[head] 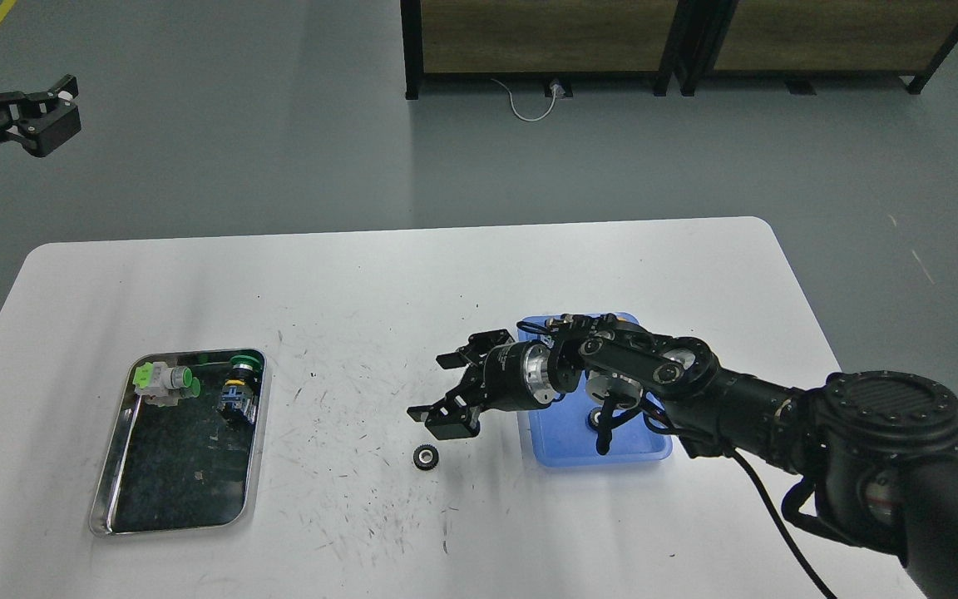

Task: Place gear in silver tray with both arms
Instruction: 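Retract the right arm and reach the left gripper to the black gear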

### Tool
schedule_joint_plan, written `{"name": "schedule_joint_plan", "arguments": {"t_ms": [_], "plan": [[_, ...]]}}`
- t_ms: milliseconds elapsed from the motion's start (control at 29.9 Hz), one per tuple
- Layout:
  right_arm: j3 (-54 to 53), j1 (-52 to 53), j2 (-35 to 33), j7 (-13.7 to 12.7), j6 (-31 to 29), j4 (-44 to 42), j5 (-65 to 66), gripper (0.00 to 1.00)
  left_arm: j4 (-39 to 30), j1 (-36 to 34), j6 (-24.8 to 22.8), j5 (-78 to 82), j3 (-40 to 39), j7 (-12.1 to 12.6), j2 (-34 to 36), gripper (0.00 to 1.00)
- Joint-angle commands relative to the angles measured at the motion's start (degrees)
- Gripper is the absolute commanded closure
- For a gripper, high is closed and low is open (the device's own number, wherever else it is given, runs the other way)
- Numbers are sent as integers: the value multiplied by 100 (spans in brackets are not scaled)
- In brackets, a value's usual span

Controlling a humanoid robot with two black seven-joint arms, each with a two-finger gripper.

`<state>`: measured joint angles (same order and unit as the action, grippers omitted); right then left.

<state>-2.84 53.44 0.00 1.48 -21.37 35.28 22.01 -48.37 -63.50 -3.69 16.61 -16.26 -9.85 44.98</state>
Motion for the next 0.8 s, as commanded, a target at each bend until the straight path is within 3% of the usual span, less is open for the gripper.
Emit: {"name": "schedule_joint_plan", "arguments": {"t_ms": [0, 201, 501, 769], "plan": [[-514, 359, -52, 1, 28, -108, -30, 4, -84, 4, -254, 44, 35, -44, 2, 1], [-1262, 922, -904, 1, 124, -302, -249, 4, -383, 153, -413, 272, 150, -53, -445, 1], [-2027, 1221, -2126, 10, 555, -399, -258, 2, -656, 874, -422, 1335, 272, -140, -2140, 2], [-2098, 1388, -2487, -34, 652, -425, -373, 2, -665, 1621, -343, 2092, 747, -254, -3337, 1]]}}
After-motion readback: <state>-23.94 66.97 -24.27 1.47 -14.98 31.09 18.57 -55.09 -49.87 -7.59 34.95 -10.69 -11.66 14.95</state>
